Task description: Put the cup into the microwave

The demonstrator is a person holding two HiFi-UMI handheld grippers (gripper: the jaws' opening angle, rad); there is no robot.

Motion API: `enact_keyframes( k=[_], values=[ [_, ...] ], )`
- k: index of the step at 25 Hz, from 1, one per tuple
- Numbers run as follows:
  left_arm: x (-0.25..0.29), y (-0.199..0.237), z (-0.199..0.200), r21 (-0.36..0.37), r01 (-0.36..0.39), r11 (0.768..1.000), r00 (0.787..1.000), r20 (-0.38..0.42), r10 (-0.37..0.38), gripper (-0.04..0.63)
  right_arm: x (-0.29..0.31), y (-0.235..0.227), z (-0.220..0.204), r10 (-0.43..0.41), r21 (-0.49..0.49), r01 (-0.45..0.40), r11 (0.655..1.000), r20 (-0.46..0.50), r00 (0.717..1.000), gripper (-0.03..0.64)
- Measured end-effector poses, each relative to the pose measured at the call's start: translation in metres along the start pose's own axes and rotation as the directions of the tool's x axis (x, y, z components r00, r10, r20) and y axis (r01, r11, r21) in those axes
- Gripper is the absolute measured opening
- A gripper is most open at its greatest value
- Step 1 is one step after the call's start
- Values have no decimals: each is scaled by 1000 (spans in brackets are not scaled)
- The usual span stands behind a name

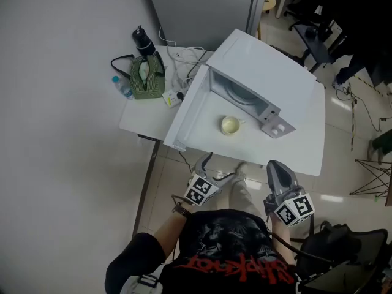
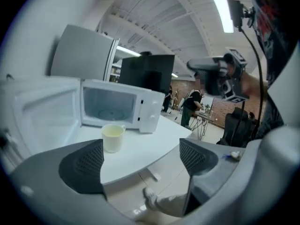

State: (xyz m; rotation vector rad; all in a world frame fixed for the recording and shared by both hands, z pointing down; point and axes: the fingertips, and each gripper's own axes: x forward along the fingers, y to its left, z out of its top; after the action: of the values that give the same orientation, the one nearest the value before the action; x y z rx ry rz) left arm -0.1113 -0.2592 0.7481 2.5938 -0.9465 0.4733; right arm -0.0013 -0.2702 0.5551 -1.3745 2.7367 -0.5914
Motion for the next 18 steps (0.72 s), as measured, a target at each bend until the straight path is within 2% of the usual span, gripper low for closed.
enact_keyframes(
  k=[3, 5, 11, 15, 16, 18],
  values=[
    [45, 28, -25, -136, -43, 990, 997, -68, 34, 483, 12, -34, 9, 16, -4, -16, 1000, -2, 1000, 0],
    [72, 52, -29, -176, -100, 979, 990, -111, 81, 483, 20, -64, 15, 30, 9, -30, 1000, -7, 1000, 0],
    [136, 100, -43, -207, -253, 945, 948, -249, 199, 483, 38, -145, 57, 103, -19, -103, 995, -7, 995, 0],
    [149, 128, -68, -269, -331, 904, 915, -326, 238, 482, 42, -185, 67, 69, 4, -69, 998, -3, 998, 0],
    [149, 132, -69, -269, -329, 905, 915, -328, 235, 482, 42, -192, 66, 49, 11, -49, 999, -2, 999, 0],
    [157, 135, -71, -248, -299, 922, 922, -323, 212, 482, 42, -202, 65, 3, 9, -3, 1000, -1, 1000, 0]
  ],
)
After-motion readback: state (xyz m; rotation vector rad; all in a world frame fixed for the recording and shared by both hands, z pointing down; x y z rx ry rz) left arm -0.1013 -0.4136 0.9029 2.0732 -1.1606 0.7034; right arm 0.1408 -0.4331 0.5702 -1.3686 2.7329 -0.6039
